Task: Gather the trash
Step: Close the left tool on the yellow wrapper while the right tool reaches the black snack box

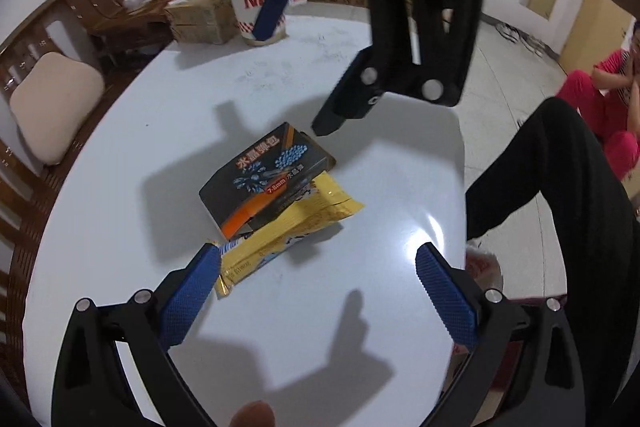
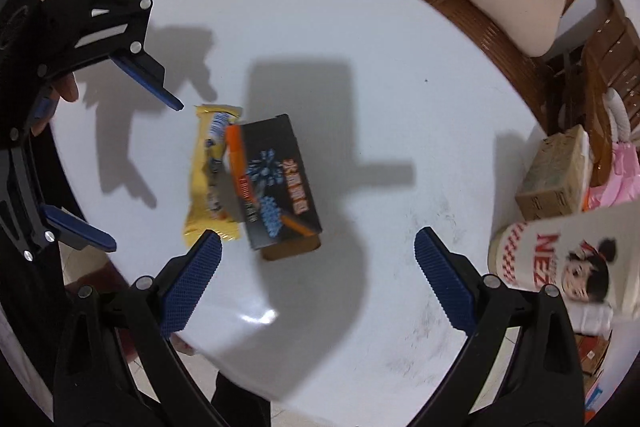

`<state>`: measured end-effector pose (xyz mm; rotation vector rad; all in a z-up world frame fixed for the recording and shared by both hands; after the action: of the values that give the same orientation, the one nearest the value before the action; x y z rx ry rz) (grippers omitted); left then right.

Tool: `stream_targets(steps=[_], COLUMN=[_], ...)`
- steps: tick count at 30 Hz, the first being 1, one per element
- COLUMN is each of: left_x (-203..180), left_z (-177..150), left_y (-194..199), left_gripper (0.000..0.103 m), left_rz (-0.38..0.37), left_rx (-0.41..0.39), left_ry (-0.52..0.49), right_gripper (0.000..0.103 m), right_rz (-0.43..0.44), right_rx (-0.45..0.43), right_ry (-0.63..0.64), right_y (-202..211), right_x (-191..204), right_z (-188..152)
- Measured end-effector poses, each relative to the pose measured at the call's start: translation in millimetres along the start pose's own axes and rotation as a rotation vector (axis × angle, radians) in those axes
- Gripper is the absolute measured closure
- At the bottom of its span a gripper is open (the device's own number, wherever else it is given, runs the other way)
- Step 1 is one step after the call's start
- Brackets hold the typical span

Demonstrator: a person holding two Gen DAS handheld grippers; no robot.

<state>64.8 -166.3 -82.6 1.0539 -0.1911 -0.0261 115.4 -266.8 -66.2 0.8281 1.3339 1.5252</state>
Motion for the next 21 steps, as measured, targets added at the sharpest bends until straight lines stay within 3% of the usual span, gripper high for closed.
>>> stream_targets(steps=[6,9,10,21], left_x=[9.7,13.5,15.5,18.1], left_z=[-3.0,-4.8,-5.1,-12.0], left_y=[-17.0,-26.8,-28.0,-28.2], left_gripper=[0.013,0.032,0.034,0.035], left_rz=[-0.021,-0.03,-0.026,-0.068], left_rx=[0.017,0.029,0.027,0.029], left_ry=[-0.034,-0.046,-0.049,-0.049], right_gripper=[0.008,0.008,0.009,0.012], right_rz=[0.028,0.027,0.025,0.062], right_rx=[-0.004,-0.006,-0.007,-0.018], right_ry=[0.027,0.032,0.034,0.023], right_y=[-22.2,-30.6,-33.0,-36.0], right_x=[4.6,5.7,5.8,2.7], right_z=[8.5,10.5,11.0,19.4])
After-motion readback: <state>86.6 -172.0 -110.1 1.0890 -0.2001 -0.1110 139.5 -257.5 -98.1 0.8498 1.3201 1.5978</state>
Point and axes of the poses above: each gripper's, at about its wrist camera, not at the fingertips, and y roughly against the way its jaws point, x to its left, z to its top, the point moved 2 cm from there along -y, roughly the way its jaws point, and after that the axes turned 14 degrees about -y, right-handed, at the moved point
